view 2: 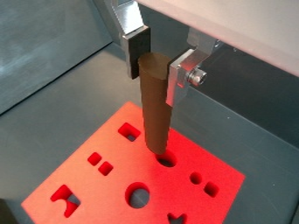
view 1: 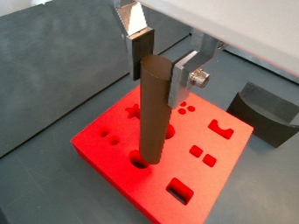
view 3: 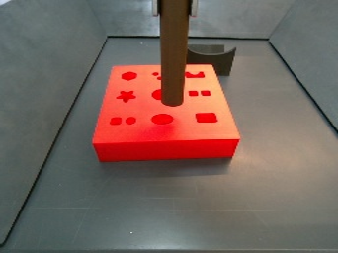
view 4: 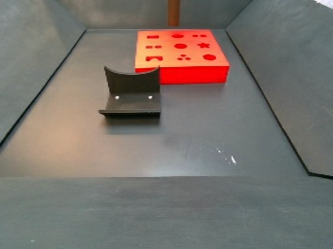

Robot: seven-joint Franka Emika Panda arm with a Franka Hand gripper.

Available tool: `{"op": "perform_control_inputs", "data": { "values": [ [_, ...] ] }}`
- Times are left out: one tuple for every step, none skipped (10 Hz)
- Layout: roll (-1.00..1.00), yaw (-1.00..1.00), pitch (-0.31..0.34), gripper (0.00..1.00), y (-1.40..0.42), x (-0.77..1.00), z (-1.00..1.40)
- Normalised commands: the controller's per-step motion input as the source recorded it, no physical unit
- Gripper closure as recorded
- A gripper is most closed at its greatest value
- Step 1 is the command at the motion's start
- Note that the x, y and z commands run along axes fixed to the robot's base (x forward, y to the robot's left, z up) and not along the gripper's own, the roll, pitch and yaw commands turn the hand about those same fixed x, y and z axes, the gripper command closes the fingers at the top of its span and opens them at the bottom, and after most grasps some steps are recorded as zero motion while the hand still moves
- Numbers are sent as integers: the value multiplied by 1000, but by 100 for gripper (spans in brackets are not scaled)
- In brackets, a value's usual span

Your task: Insert the oval object.

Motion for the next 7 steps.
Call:
{"op": "perform_control_inputs", "data": {
  "values": [
    [74,0,0,100,-54,0,-6],
    [21,0,0,100,0,0,-6],
    [29,0,0,100,-20,3,0],
    [134,14,0,100,-203,11,0],
    [229,23,0,100,-269,0,0],
    [280,37,0,100,-283,0,0],
    [136,0,1,100,-100,11,0]
  ]
}}
